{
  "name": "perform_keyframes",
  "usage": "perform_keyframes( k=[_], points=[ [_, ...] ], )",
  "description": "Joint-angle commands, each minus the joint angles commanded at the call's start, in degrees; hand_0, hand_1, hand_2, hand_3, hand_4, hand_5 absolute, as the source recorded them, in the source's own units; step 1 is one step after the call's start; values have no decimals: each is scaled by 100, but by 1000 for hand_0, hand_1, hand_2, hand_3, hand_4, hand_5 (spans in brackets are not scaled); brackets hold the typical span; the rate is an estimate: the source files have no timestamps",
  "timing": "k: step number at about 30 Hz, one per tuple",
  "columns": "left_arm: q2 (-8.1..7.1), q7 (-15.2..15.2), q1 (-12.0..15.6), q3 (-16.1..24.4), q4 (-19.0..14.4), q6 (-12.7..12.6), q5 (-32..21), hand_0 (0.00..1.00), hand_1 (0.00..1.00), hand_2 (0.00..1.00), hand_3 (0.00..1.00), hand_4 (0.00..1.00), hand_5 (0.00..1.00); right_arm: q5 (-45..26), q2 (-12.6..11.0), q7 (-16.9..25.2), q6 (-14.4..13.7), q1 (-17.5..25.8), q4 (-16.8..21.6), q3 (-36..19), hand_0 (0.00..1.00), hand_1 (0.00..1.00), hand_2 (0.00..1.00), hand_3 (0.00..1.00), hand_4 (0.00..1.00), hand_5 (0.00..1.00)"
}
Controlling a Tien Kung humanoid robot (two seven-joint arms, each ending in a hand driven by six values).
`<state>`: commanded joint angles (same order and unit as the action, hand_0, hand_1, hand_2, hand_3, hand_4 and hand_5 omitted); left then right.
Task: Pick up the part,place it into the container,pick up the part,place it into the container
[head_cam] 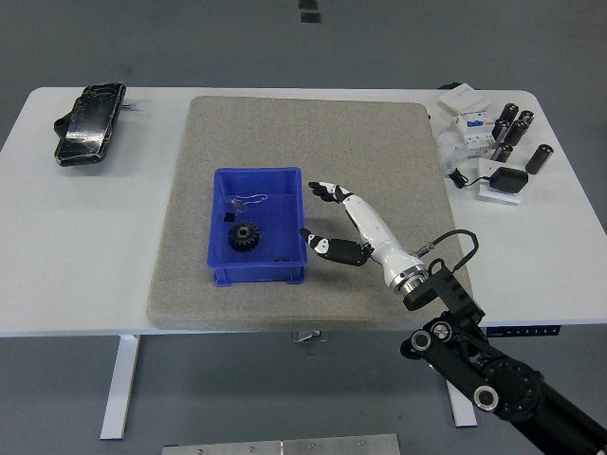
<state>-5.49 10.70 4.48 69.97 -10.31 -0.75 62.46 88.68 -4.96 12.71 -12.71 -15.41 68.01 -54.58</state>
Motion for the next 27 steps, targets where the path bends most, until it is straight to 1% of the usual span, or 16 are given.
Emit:
perform_keyframes(
  k=[3,4,7,9,10,14,16,19,21,22,27],
  points=[
    [7,-5,0,11,0,4,13,635,606,572,584,603,177,-688,-6,459,393,162,20,-408,838,753,760,745,774,480],
    [7,-7,0,14,0,4,13,636,606,571,584,604,173,-914,-17,597,511,197,38,-534,838,758,761,747,849,642],
    [1,-7,7,30,0,1,25,636,606,571,584,604,173,-1567,-50,941,681,257,89,-821,838,758,761,747,849,642],
    [-3,-11,11,27,0,3,20,636,606,571,584,604,173,-2014,-66,1062,717,285,94,-907,838,758,761,747,849,642],
    [-5,-12,12,28,0,3,21,636,606,571,583,605,166,-2219,-73,1095,725,298,88,-932,835,752,759,743,868,686],
    [-10,-14,22,8,0,7,-5,636,606,571,583,605,166,-2992,-100,1182,739,381,35,-968,835,752,759,743,868,686],
    [-13,-9,24,1,0,6,-13,636,605,570,583,610,160,-3274,-117,1208,736,412,16,-954,833,752,756,743,878,705],
    [-32,0,12,-13,0,9,-28,636,605,570,583,610,160,-3678,-155,1239,724,450,1,-909,833,752,756,743,878,705],
    [-47,4,7,-3,0,12,-12,636,605,570,583,610,160,-3852,-161,1254,717,469,11,-915,833,752,756,743,878,705],
    [-61,5,7,8,0,14,7,637,605,569,584,621,145,-3910,-161,1265,709,489,30,-936,832,748,755,738,894,734],
    [-113,-6,29,52,0,21,73,637,605,569,584,621,145,-3933,-202,1280,678,633,180,-1093,832,748,755,738,894,734]
  ],
)
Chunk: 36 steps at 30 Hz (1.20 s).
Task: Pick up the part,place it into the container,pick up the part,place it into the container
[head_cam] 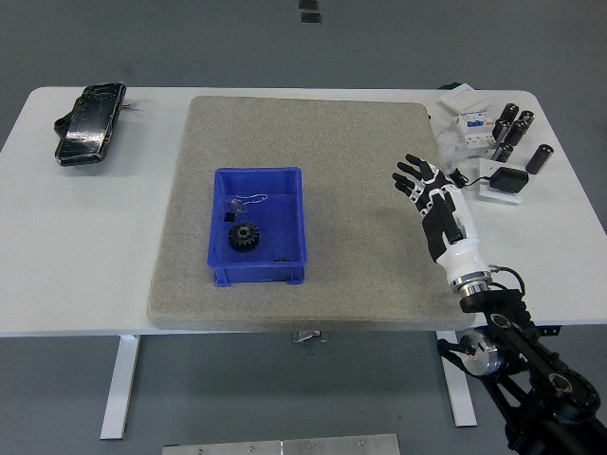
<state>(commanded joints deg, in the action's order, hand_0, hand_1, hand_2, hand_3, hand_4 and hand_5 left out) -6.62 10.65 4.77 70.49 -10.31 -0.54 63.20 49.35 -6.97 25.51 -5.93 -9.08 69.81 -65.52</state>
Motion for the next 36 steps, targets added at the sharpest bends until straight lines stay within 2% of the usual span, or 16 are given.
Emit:
perform_keyframes(
  k=[6,14,20,25,36],
  points=[
    [-8,-12,30,1,0,-4,-23,637,606,569,584,625,140,105,-130,-59,-34,197,239,-274,829,747,753,735,892,737],
    [-27,-51,15,20,0,2,-81,637,608,571,586,629,154,200,-131,-88,-72,330,417,-623,832,744,752,726,891,744],
    [-118,-101,2,19,0,-21,-224,637,608,571,585,630,151,262,-166,-119,-102,376,591,-816,830,741,752,722,893,749],
    [-164,-111,-3,8,0,-36,-287,637,608,570,584,630,153,301,-169,-144,-119,369,652,-937,832,740,751,722,892,746],
    [-135,-99,-34,27,0,-22,-293,637,607,571,586,634,155,369,-146,-201,-172,376,695,-1041,832,742,752,720,888,744]
  ],
)
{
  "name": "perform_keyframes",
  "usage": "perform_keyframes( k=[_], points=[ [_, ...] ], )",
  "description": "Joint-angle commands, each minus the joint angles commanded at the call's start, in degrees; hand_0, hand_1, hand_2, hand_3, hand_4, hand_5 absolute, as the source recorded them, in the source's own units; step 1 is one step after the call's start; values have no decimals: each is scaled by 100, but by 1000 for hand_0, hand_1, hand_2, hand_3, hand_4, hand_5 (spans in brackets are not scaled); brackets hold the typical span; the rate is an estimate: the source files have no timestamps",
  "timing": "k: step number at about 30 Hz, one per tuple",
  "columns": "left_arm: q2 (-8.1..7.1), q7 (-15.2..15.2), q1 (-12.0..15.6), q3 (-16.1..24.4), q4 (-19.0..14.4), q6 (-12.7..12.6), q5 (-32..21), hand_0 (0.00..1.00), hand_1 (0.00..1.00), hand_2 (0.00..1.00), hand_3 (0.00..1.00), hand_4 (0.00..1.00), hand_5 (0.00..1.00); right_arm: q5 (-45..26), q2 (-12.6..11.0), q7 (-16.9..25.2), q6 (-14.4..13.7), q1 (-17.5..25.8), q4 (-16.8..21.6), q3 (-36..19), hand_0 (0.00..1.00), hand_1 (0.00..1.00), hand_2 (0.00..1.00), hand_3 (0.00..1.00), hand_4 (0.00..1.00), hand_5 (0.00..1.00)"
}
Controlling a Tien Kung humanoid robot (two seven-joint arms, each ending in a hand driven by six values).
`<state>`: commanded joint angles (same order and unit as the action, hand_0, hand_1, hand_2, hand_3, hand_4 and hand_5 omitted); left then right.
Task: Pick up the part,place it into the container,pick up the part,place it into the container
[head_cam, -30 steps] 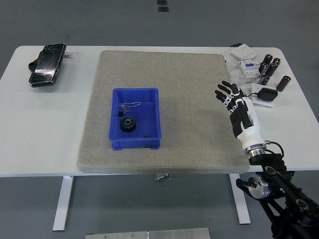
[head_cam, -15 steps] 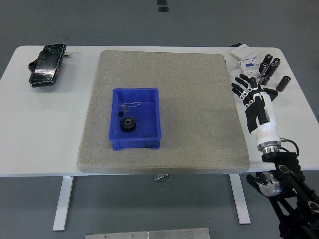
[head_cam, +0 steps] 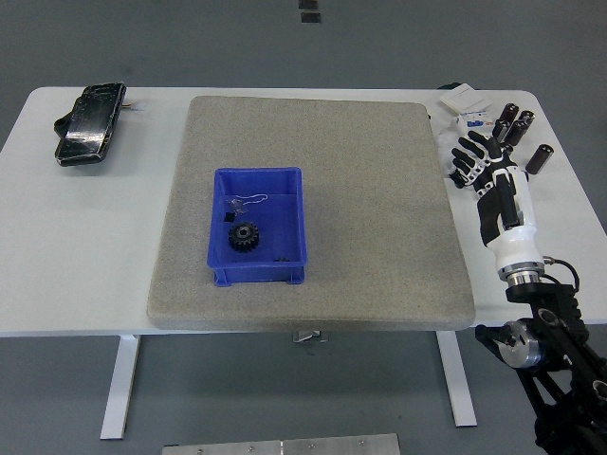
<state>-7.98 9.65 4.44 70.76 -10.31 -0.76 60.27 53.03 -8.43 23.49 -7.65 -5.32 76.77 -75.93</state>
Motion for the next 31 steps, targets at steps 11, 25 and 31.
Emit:
perform_keyframes(
  k=[11,25,31],
  points=[
    [9,-4,-22,4,0,-7,-28,636,608,572,583,644,185,19,20,0,-39,8,-13,-149,831,737,751,719,882,740],
    [14,5,-38,3,0,-19,-62,636,607,572,584,647,188,35,35,15,-77,38,-1,-278,826,737,751,716,873,736],
    [22,19,-40,-22,0,-21,-93,636,607,572,584,647,188,41,31,14,-93,41,-1,-309,826,737,751,716,873,736]
  ],
)
